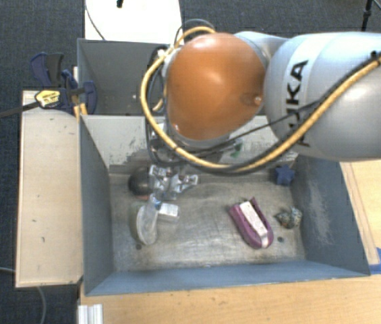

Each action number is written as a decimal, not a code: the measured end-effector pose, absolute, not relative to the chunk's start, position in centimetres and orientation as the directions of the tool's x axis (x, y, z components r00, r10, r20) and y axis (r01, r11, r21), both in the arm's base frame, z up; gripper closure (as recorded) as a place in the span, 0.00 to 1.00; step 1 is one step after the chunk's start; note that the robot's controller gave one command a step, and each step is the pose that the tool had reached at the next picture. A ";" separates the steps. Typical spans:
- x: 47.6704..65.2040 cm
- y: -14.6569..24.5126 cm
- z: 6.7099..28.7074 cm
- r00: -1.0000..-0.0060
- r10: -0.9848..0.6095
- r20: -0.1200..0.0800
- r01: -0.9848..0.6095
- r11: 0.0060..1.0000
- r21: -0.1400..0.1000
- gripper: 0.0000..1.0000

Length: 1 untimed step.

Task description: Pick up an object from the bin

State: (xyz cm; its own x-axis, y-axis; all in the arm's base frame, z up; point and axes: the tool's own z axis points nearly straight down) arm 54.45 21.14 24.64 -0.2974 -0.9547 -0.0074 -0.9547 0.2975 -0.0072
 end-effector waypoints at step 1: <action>53.2 21.6 21.2 -0.297 -0.955 -0.012 -0.955 0.297 -0.010 1.00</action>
Offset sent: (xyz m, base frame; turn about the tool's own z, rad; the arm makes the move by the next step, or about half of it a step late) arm -0.0224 0.0041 -0.0583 -0.0025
